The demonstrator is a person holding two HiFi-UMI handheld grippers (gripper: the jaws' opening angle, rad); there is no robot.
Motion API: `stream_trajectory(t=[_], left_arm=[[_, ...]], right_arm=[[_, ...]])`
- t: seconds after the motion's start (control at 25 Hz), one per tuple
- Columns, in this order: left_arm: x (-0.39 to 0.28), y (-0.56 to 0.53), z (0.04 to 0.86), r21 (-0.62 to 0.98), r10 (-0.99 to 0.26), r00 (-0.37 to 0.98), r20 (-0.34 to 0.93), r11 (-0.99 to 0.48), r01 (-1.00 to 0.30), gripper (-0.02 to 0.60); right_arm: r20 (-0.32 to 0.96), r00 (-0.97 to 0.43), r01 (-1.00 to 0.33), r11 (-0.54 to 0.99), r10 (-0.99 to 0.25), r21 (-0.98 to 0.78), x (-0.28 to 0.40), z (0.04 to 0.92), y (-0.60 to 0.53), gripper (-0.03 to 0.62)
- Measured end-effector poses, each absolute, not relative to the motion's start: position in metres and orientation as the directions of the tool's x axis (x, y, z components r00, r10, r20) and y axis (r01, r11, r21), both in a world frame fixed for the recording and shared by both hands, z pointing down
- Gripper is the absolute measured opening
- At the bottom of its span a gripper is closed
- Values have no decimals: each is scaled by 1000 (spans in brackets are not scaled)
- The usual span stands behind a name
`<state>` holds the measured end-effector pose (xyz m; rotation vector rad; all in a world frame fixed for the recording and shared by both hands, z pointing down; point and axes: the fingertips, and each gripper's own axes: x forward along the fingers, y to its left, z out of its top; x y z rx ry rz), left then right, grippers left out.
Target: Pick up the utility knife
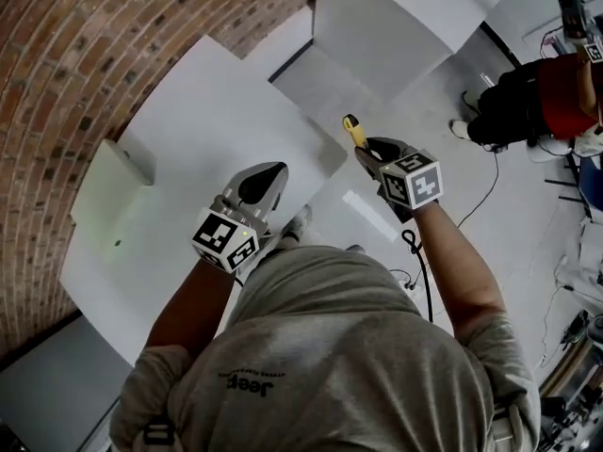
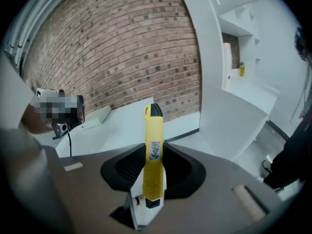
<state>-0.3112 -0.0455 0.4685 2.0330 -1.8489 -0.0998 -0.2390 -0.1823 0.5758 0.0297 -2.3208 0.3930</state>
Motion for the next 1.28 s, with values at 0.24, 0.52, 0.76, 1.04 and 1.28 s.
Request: stream_trajectory(t=[0.24,0.52,0.76,1.04,1.28], left_arm=[[-246,-122,450,291,-924,332,192,-269,-918,-2],[-165,-183,435,263,-835,519,181,-468,-844,-2],[-92,-214,423,248,-737,653,174,-609,-753,-2],[-23,-226,411,242,-664,731,160,-691,-681,-2],[25,-231,391,227,-621,771,145,-737,-636,-2]], right_arm=[[621,-778,-319,910,-92,-266,-148,523,-239,123],[564,-771,-505,825,-297,-256,-38,491,-268,123],[509,-732,-632,731,-453,-258,49,465,-273,123],[426,-705,-699,656,-567,-284,129,436,-263,123],[358,-676,-737,604,-644,-304,185,410,-256,123]])
